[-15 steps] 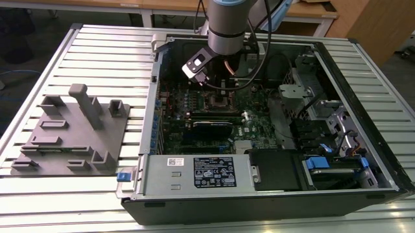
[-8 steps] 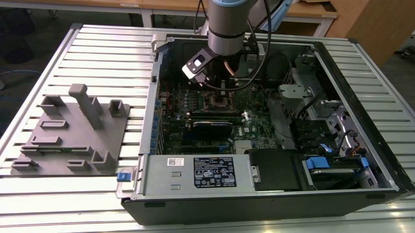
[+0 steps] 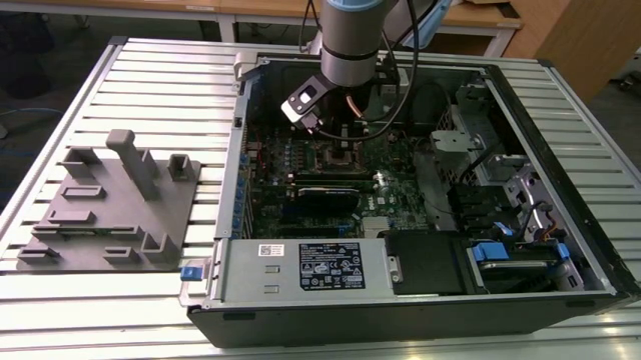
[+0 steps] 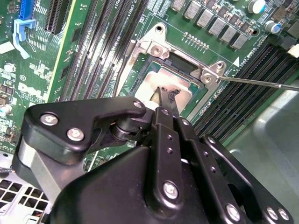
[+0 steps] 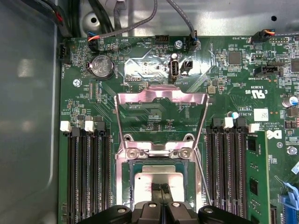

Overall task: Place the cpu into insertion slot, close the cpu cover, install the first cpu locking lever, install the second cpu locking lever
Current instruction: 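Place the cpu into insertion slot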

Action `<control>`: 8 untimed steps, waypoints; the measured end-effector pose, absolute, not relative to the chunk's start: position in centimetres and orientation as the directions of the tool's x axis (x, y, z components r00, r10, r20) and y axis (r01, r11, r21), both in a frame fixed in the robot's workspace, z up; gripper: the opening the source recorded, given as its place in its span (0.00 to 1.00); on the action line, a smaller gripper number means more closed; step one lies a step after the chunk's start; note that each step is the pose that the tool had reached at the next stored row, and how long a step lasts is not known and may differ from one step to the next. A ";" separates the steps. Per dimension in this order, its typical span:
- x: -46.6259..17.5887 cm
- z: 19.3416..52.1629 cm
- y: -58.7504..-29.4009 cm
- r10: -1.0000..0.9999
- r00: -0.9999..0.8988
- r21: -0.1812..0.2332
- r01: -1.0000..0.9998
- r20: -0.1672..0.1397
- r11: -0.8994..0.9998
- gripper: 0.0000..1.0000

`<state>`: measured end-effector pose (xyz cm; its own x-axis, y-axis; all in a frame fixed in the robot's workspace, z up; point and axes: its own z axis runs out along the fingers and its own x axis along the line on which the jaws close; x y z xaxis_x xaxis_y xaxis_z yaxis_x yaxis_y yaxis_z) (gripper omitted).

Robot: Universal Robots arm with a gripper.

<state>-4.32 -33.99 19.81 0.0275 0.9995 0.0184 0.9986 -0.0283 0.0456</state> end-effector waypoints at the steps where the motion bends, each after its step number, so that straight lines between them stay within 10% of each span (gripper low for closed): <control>1: -4.3 19.8 -34.0 0.999 0.028 0.045 0.999 0.018 -0.028 0.10; 8: -4.3 19.7 -34.0 0.999 0.028 0.045 0.999 0.018 -0.028 0.10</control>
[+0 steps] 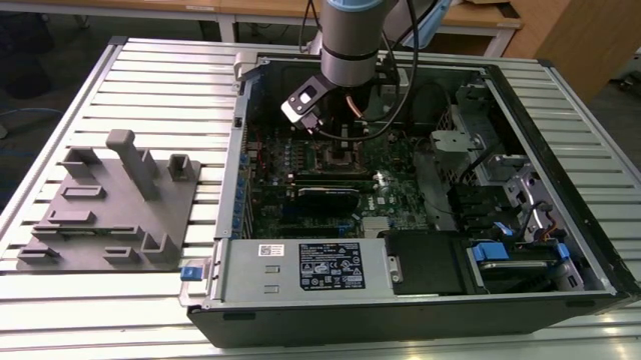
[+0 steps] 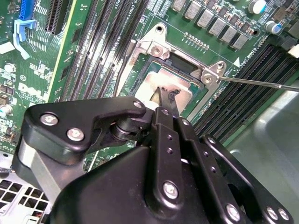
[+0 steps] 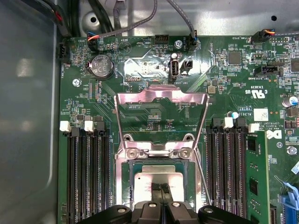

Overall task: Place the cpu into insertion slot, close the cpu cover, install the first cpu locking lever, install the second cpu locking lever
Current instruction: 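Place the cpu into insertion slot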

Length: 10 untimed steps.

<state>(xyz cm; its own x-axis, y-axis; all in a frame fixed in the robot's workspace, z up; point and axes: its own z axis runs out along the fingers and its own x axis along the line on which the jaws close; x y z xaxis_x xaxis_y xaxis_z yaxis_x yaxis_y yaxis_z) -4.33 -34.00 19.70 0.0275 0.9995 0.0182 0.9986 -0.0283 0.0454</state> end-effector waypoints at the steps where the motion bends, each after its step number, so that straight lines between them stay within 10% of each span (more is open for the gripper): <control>1: -4.3 19.7 -34.0 0.999 0.028 0.045 0.999 0.018 -0.028 0.10; 10: -4.3 20.2 -34.0 0.999 0.028 0.046 0.999 0.019 -0.028 0.10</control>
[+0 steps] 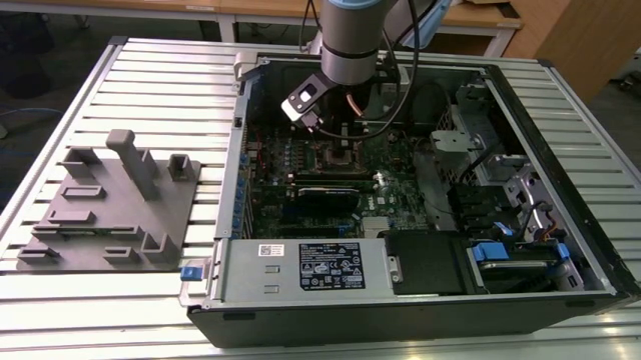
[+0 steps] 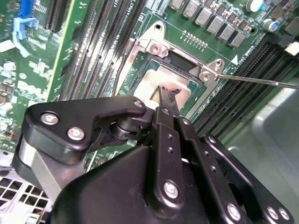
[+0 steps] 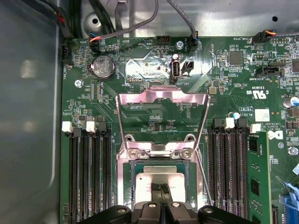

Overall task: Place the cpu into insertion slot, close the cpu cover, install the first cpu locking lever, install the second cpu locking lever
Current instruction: 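Place the cpu into insertion slot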

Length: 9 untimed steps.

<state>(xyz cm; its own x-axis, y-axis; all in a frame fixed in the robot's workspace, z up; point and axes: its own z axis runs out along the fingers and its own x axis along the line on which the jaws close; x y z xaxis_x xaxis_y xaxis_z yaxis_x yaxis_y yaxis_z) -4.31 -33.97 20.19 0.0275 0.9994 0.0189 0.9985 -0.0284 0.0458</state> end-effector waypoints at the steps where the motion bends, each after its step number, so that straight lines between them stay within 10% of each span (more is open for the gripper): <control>1: -4.3 20.4 -34.0 0.999 0.028 0.046 0.999 0.019 -0.028 0.10; 9: -4.3 21.8 -34.0 0.999 0.027 0.046 0.999 0.018 -0.028 0.10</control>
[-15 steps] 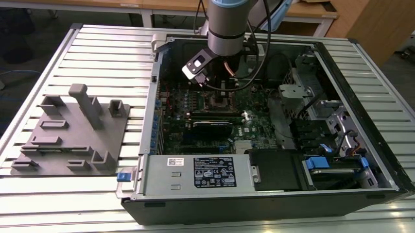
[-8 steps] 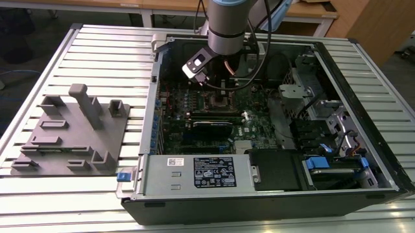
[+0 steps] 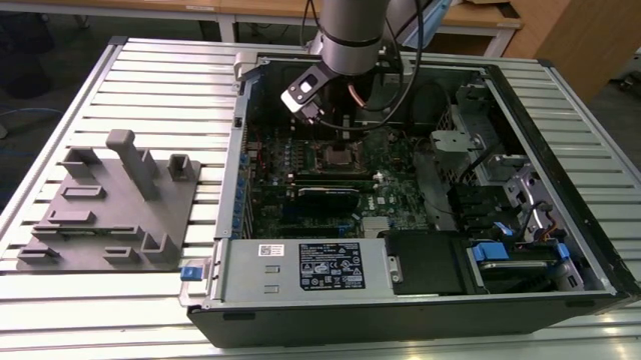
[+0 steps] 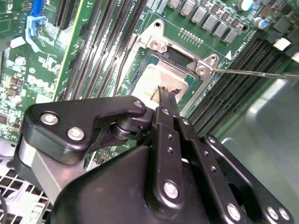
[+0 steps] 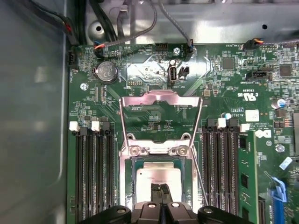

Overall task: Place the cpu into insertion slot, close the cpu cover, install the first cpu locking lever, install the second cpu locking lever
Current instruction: 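Place the cpu into insertion slot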

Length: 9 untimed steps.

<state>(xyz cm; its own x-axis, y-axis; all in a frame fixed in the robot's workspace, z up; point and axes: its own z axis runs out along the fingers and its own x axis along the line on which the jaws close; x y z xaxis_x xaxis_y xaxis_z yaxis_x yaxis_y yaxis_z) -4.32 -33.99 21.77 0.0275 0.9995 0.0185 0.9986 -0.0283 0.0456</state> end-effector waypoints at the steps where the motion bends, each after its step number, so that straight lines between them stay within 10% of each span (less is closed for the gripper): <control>1: -4.3 21.9 -34.0 0.999 0.028 0.046 0.999 0.018 -0.028 0.10; 9: -4.3 22.1 -34.0 0.999 0.028 0.045 0.999 0.018 -0.028 0.10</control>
